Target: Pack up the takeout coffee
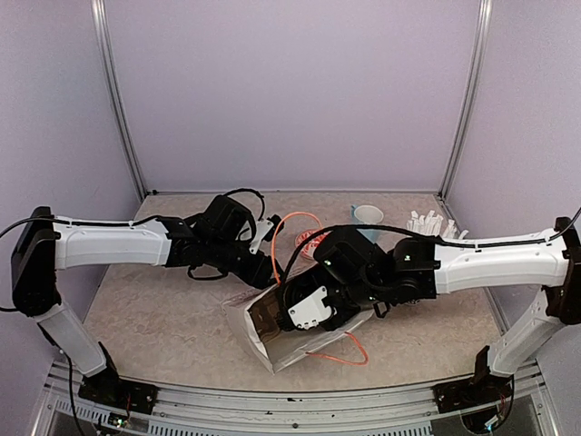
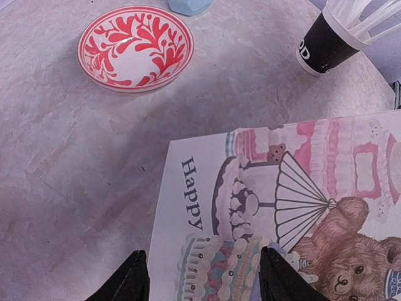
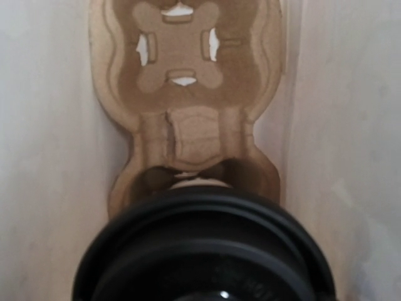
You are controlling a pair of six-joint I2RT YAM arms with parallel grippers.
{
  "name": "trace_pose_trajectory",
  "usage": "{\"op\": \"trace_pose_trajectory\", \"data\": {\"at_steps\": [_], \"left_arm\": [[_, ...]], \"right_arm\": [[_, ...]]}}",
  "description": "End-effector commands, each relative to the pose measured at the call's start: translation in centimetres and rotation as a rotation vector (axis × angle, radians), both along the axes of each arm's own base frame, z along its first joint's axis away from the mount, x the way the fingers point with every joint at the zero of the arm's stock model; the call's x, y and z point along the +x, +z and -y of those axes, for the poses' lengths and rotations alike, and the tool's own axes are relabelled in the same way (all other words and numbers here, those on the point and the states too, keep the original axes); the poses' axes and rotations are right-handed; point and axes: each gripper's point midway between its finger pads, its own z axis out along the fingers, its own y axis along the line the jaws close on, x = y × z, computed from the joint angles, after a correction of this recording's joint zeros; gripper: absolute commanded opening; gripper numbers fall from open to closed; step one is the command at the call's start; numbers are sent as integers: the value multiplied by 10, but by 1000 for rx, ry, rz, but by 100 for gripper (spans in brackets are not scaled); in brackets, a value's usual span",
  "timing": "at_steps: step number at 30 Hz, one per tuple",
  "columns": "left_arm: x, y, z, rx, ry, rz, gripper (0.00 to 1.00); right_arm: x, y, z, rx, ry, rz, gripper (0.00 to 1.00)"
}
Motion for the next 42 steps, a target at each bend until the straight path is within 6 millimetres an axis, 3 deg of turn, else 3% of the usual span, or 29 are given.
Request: {"op": "trace_pose_trajectory", "data": {"at_steps": [1, 18, 25, 30, 34, 37, 39, 42], "left_arm": [[-1, -1, 4, -23, -24, -2, 59], [-6, -33, 4, 13, -62, -86, 59], [-10, -34, 8, -7, -93, -116, 58], [-14, -30, 13, -34, -116, -142, 58], [7, -19, 2, -25, -17, -65, 60], [29, -6, -18, -11, 91, -1, 61], [39, -9, -31, 11, 145, -8, 61], [44, -28, -43, 85, 179, -30, 61]], "right_arm": [[7, -6, -2, 4, -6, 8, 36], [15, -12, -11, -19, -28, -11, 36], [11, -12, -12, -43, -34, -62, 36], [13, -1, -14, -26, -44, -54, 37], [14, 2, -14, -21, -39, -31, 36], [14, 2, -12, -18, -40, -22, 36], [12, 2, -11, -15, -41, -17, 36], [11, 1, -8, -10, -41, -3, 36]]}}
